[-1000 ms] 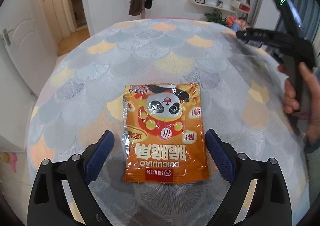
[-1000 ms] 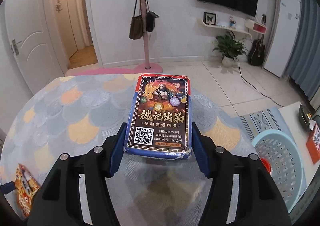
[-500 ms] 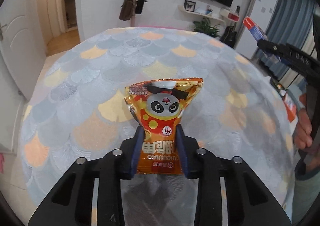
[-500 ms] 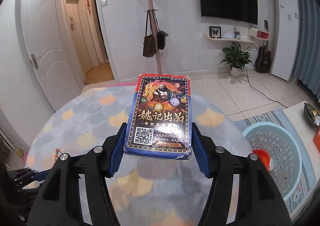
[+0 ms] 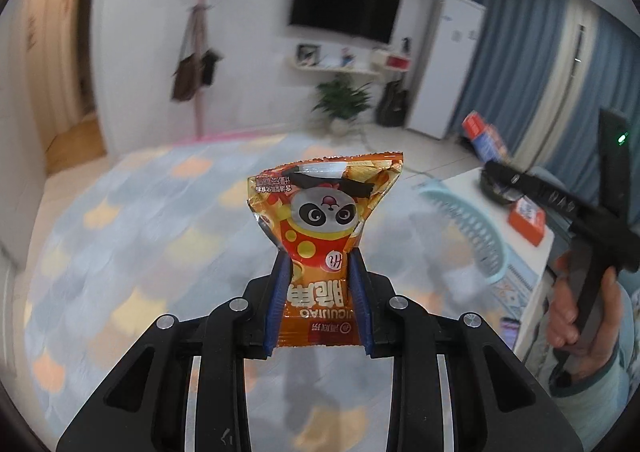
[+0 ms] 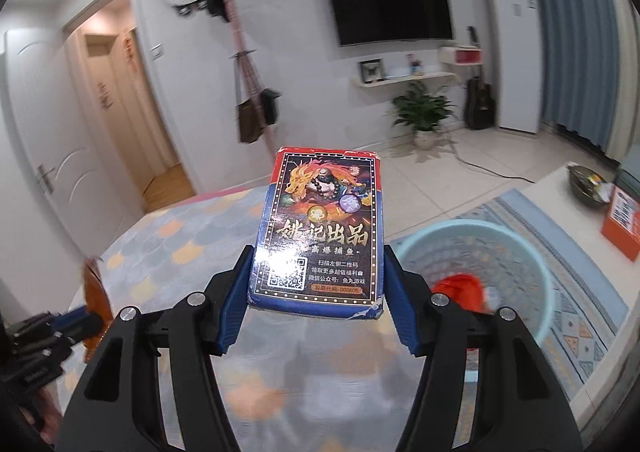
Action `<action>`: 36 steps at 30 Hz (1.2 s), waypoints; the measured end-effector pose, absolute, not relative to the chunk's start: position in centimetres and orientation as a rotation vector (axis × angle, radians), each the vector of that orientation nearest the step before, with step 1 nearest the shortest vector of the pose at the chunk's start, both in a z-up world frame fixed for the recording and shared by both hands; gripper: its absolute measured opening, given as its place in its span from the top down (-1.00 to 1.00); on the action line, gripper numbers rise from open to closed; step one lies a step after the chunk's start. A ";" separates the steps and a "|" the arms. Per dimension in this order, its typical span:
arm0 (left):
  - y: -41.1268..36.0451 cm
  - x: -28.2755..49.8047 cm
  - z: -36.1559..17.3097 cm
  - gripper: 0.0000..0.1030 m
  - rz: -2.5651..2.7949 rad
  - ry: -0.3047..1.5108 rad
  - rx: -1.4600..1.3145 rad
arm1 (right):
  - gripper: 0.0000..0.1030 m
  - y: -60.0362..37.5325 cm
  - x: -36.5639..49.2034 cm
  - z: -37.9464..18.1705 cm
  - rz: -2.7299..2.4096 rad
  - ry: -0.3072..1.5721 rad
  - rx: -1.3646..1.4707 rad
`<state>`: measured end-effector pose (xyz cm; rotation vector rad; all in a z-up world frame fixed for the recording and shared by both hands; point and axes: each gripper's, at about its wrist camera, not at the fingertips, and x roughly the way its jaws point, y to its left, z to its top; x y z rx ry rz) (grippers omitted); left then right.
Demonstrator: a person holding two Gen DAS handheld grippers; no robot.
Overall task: Collect trash
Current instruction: 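Carry the snack bag and card box over the basket and open both tools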
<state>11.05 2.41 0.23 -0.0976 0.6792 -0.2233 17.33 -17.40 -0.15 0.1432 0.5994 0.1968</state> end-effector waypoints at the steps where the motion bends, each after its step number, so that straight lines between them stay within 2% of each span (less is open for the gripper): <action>1: 1.3 11.5 0.8 0.45 -0.245 0.665 -0.090 | -0.12 -18.6 17.4 0.0 0.173 0.597 0.154; 6: -4.9 14.5 3.4 0.45 -0.370 0.612 -0.060 | -0.12 -23.4 18.8 -0.7 0.085 0.632 0.199; 10: -10.1 17.5 3.4 0.45 -0.469 0.635 -0.057 | -0.12 -27.0 20.5 -3.1 0.031 0.720 0.267; 16: -16.9 22.6 0.1 0.44 -0.543 0.742 -0.046 | -0.13 -31.6 23.5 -9.2 0.013 0.894 0.397; 23: -21.2 27.5 -5.0 0.40 -0.544 0.858 -0.011 | -0.16 -34.3 25.1 -13.0 -0.026 0.968 0.446; 25: -21.9 28.3 -5.9 0.31 -0.545 0.873 -0.008 | -0.16 -34.6 25.2 -13.2 -0.038 0.965 0.449; 30: -22.8 29.7 -6.9 -0.21 -0.542 0.872 -0.022 | -0.26 -35.5 25.1 -13.5 -0.045 0.962 0.455; 36: -22.3 29.0 -7.3 -0.27 -0.531 0.878 -0.036 | -0.26 -35.6 24.4 -13.6 -0.037 0.962 0.469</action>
